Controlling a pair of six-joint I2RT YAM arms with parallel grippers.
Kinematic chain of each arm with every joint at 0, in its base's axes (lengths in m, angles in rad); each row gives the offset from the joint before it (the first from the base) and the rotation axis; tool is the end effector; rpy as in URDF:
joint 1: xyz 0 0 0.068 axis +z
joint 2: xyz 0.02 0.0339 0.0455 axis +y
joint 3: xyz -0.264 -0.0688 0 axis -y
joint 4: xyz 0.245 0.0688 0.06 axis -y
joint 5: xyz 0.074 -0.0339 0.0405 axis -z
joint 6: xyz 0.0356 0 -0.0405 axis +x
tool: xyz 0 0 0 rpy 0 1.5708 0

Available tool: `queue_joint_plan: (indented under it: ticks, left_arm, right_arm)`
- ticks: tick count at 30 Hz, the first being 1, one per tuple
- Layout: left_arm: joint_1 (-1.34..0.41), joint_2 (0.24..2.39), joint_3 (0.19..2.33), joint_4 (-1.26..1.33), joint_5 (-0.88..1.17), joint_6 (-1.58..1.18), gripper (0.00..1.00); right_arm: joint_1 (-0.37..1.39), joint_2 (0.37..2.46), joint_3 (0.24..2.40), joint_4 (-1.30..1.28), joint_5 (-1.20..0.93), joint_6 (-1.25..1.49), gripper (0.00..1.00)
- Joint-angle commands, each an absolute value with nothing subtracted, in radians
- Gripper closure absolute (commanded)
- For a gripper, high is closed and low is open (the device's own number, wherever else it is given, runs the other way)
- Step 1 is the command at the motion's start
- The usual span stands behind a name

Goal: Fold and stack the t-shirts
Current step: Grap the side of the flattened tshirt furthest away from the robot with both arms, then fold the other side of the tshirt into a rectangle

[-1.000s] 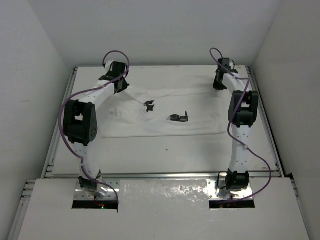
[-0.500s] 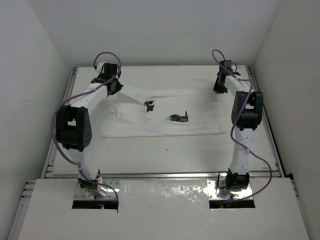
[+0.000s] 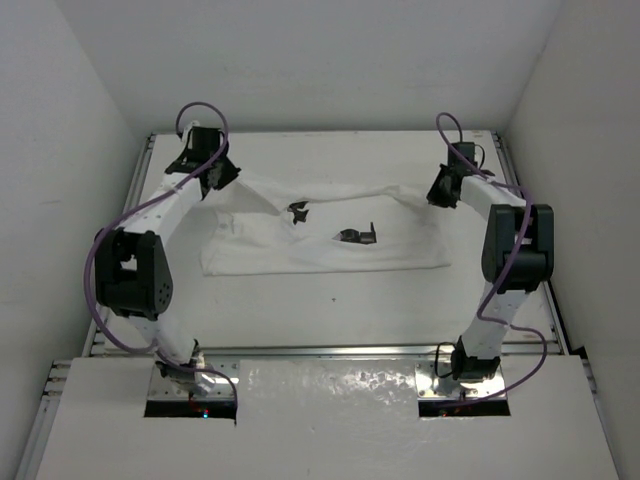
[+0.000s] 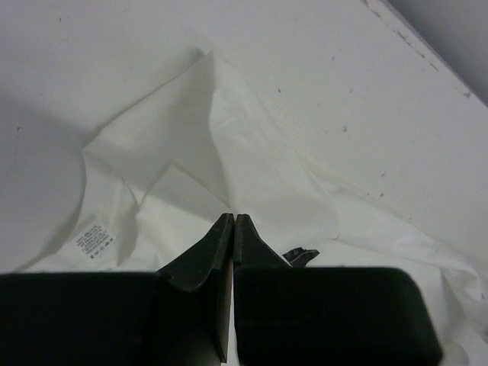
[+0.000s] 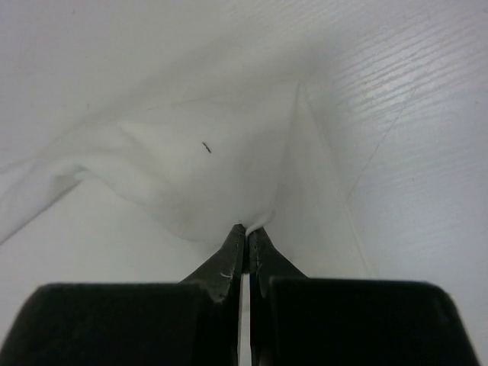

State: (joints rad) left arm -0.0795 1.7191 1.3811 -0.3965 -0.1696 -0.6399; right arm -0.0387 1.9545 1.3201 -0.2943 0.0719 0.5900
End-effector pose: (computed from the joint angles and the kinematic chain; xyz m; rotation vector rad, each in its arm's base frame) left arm 0.3902 -0.0251 0.2769 -0.7186 2.1835 -0.1765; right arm 0.4169 -0.0187 0.1737 0.8019 2.3695 0.1398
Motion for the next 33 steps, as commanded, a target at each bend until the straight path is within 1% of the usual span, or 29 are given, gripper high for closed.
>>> queue_joint_plan:
  ticks: [1, 11, 14, 23, 27, 29, 33]
  left_arm:
    - [-0.075, 1.62, 1.318, -0.367, -0.129, -0.667, 1.0]
    - [-0.075, 1.441, 1.135, -0.39, -0.17, -0.75, 1.0]
    - [-0.071, 1.413, 1.126, -0.422, -0.196, -0.772, 1.0]
    - [-0.058, 1.347, 1.132, -0.475, -0.181, -0.804, 1.0]
    - [-0.058, 1.286, 1.051, -0.463, -0.166, -0.819, 1.0]
    - [-0.058, 1.246, 0.97, -0.431, -0.153, -0.818, 1.0]
    - [-0.058, 1.236, 0.887, -0.414, -0.163, -0.807, 1.0]
  right_arm:
    - [-0.041, 1.876, 1.278, -0.229, 0.041, 0.618, 1.0]
    - [-0.054, 1.806, 1.148, -0.224, 0.09, 0.594, 1.0]
    - [-0.074, 1.792, 1.124, -0.23, 0.104, 0.588, 1.0]
    - [-0.129, 1.772, 1.123, -0.262, 0.11, 0.574, 1.0]
    - [-0.135, 1.767, 1.115, -0.27, 0.117, 0.56, 1.0]
    - [-0.135, 1.772, 1.117, -0.271, 0.109, 0.558, 1.0]
    - [-0.135, 1.773, 1.098, -0.262, 0.081, 0.557, 1.0]
